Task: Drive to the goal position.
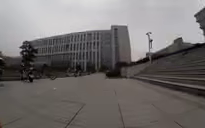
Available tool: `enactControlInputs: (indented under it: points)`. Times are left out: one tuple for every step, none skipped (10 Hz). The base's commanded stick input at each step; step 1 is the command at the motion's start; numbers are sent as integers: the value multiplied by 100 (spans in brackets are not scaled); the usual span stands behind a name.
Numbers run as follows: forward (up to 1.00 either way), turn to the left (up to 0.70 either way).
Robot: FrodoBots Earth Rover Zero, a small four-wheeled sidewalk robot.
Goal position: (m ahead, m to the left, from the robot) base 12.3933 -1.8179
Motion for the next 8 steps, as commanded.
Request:
enactControlInputs:
  points:
    - [70,-1]
    - [70,-1]
    - [70,-1]
    - [70,-1]
    - [70,-1]
    - [70,-1]
    - [70,-1]
    - [70,28]
